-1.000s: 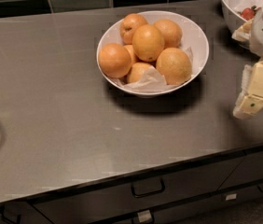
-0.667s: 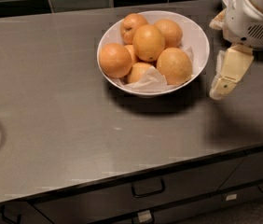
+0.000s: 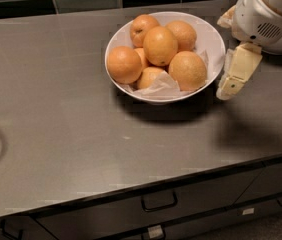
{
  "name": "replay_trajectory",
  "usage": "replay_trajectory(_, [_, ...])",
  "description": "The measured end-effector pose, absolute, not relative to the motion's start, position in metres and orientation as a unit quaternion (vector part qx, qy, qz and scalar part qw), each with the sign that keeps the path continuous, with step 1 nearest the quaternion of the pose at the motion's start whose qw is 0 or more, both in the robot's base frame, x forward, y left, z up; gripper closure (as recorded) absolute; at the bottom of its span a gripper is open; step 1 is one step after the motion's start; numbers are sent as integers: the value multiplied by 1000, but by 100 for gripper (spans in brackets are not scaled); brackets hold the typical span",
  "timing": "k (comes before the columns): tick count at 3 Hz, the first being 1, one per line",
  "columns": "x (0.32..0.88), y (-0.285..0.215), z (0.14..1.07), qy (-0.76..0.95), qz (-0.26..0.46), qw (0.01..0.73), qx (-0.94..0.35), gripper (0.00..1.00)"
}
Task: Pick orange from white bowl
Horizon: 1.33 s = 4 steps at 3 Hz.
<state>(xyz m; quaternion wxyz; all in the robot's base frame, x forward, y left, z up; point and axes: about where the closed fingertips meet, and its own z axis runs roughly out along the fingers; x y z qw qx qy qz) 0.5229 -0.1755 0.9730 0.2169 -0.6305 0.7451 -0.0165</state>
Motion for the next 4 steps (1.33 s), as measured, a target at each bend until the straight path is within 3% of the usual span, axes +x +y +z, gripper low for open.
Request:
replay_trajectory(3, [608,-121,974,696,23,282,-660,0])
replay_trajectory(4, [608,-121,975,696,23,282,-660,0])
